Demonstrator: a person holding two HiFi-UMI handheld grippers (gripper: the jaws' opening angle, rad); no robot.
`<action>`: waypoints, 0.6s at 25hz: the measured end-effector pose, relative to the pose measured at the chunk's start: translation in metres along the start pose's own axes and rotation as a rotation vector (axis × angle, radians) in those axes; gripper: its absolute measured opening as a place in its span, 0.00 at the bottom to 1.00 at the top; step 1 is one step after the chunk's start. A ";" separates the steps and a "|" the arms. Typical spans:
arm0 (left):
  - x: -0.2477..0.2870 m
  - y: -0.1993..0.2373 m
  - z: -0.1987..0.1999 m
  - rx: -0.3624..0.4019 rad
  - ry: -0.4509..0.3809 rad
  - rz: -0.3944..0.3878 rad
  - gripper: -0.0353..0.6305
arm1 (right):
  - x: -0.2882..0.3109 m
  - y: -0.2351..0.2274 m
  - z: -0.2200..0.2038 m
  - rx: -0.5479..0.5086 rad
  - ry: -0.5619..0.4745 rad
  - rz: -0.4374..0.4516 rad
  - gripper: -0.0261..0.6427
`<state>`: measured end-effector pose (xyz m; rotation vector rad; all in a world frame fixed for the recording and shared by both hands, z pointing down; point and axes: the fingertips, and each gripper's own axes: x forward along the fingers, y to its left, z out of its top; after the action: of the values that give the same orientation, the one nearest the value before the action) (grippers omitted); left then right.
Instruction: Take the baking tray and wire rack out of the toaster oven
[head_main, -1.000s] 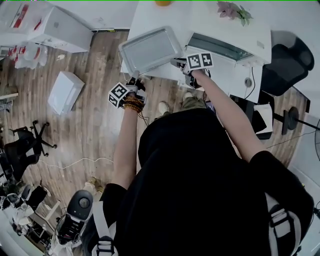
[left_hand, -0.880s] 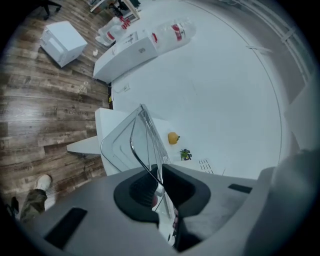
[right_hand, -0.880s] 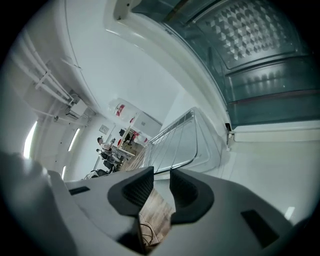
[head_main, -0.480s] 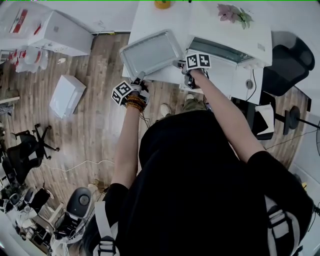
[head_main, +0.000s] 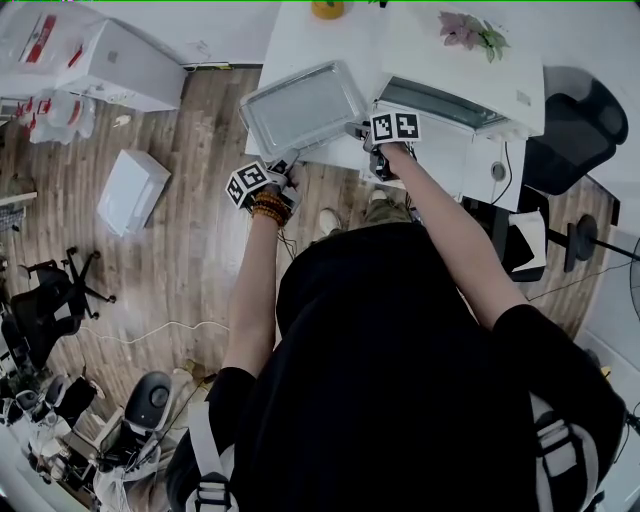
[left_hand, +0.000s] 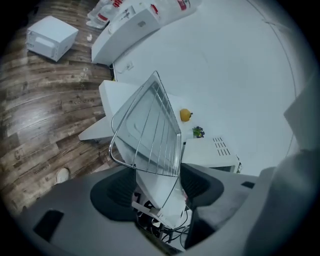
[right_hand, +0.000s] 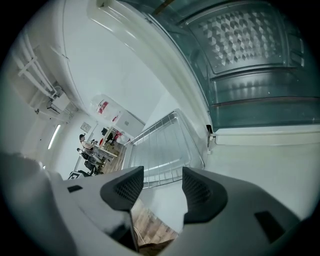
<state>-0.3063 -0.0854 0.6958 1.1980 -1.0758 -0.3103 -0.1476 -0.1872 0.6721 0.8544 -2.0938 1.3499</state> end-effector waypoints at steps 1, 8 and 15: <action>0.000 0.002 -0.002 -0.004 0.011 0.008 0.45 | -0.001 0.001 0.000 -0.002 -0.001 0.003 0.39; 0.002 0.004 -0.015 0.052 0.115 0.054 0.46 | -0.009 -0.001 -0.003 -0.016 -0.013 -0.003 0.39; -0.011 0.000 -0.025 0.163 0.188 0.080 0.46 | -0.018 0.019 0.000 -0.111 -0.031 -0.003 0.39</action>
<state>-0.2914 -0.0630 0.6907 1.2979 -0.9953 -0.0467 -0.1494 -0.1771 0.6474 0.8364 -2.1687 1.2132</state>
